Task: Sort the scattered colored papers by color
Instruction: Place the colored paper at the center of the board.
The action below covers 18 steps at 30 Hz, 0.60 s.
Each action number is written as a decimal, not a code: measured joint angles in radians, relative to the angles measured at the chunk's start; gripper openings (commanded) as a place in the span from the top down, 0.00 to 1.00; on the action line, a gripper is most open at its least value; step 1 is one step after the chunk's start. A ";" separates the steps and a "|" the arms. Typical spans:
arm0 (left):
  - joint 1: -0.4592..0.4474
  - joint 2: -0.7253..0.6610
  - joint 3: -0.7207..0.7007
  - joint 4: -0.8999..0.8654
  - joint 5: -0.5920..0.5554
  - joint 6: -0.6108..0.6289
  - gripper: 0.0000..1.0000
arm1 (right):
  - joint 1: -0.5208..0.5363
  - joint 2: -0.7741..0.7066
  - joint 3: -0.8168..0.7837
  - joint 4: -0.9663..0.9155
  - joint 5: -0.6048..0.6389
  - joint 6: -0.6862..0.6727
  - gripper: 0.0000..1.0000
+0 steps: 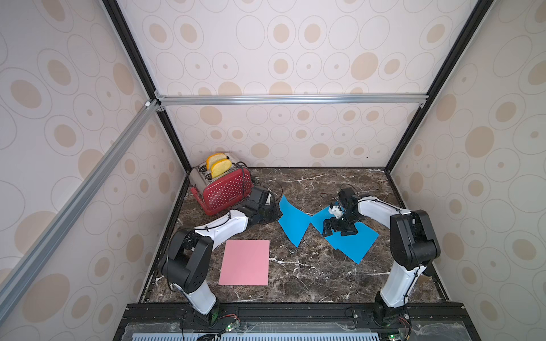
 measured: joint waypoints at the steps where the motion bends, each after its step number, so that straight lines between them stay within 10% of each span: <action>1: -0.011 -0.021 -0.020 -0.004 -0.013 -0.006 1.00 | -0.010 0.004 0.002 0.010 -0.007 0.004 0.00; 18: -0.150 -0.117 -0.177 -0.056 0.012 -0.125 1.00 | -0.086 0.258 0.369 -0.026 -0.071 0.030 0.00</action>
